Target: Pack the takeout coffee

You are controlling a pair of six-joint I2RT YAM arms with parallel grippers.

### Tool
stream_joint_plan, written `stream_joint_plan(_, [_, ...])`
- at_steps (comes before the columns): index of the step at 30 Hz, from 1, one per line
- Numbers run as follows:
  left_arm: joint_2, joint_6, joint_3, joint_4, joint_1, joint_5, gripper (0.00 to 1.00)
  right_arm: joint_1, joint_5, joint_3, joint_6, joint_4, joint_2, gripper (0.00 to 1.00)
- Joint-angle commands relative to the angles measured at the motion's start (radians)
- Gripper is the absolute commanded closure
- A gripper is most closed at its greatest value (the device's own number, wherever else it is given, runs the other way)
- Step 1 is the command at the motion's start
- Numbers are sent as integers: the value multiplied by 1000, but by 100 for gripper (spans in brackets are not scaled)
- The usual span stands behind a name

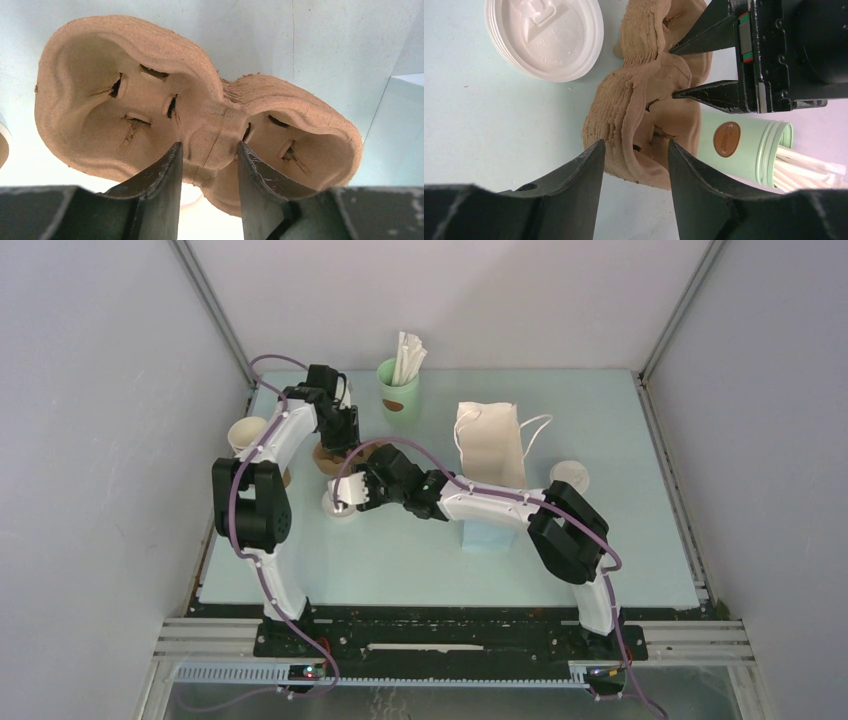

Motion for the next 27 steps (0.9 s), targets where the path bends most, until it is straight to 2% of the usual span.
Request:
stream_joint_plan(1, [-4, 14, 26, 18, 5, 33, 100, -7, 20, 17, 14, 49, -35, 45])
stream_joint_plan(4, [-4, 15, 26, 18, 6, 32, 100, -7, 60, 28, 3, 65, -21, 51])
stream_joint_plan(19, [1, 18, 28, 18, 4, 50, 100, 5, 161, 88, -120, 78, 83, 58])
stream_joint_plan(21, [0, 20, 27, 18, 4, 51, 100, 7, 169, 114, -137, 66, 105, 67])
stream_joint_plan(25, [-18, 21, 28, 13, 4, 55, 97, 10, 162, 178, -134, -40, 116, 95])
stream_joint_plan(26, [-33, 17, 27, 18, 3, 55, 89, 11, 154, 189, -134, -60, 110, 100])
stream_joint_plan(27, [-47, 11, 29, 20, 3, 54, 75, 13, 152, 189, -131, -71, 96, 100])
